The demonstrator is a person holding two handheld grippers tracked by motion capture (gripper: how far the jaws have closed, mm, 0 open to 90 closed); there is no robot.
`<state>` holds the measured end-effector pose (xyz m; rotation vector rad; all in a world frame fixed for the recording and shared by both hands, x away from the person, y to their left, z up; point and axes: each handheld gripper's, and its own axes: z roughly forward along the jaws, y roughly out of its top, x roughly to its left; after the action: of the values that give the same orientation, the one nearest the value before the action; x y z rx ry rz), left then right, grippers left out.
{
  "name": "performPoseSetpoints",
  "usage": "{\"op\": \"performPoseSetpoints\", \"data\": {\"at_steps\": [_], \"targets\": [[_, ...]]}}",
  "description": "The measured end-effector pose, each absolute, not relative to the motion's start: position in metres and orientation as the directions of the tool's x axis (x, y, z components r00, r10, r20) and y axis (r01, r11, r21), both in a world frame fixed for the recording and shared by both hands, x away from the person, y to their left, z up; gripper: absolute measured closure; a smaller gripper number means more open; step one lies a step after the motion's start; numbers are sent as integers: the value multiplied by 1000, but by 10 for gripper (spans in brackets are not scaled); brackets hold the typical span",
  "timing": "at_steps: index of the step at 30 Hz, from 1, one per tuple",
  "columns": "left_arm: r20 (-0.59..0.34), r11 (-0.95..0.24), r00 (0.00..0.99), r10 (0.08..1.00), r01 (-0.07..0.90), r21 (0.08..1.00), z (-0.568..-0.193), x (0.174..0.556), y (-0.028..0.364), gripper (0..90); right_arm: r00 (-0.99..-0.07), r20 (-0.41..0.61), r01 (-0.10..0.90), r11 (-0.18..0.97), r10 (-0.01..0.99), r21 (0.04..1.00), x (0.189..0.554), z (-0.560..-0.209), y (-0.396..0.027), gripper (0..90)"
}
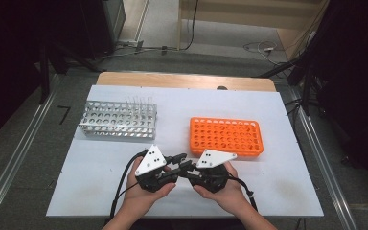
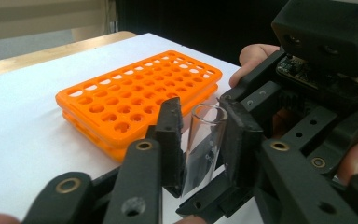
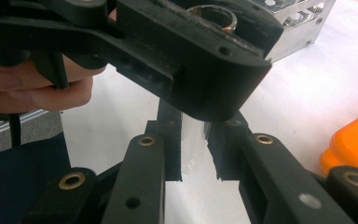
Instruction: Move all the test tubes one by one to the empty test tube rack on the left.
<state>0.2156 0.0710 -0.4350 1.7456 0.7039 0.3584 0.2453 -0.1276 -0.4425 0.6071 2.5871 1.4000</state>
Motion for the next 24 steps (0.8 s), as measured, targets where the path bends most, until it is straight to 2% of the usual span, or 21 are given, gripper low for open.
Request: {"op": "performPoseSetpoints", "data": {"at_steps": [12, 15, 20, 24], "targets": [[-104, -164, 766, 634, 265, 950, -434, 216, 72, 763, -909, 69, 280, 481, 410, 831, 246, -444, -129, 726], [-107, -158, 760, 642, 267, 951, -433, 216, 74, 764, -913, 79, 276, 462, 401, 843, 247, -443, -132, 618], [-117, -143, 748, 654, 274, 951, -431, 218, 81, 764, -906, 97, 287, 429, 412, 857, 251, -441, -143, 325], [-123, -130, 738, 664, 276, 952, -430, 220, 88, 764, -896, 85, 280, 405, 436, 870, 255, -438, -156, 142]]}}
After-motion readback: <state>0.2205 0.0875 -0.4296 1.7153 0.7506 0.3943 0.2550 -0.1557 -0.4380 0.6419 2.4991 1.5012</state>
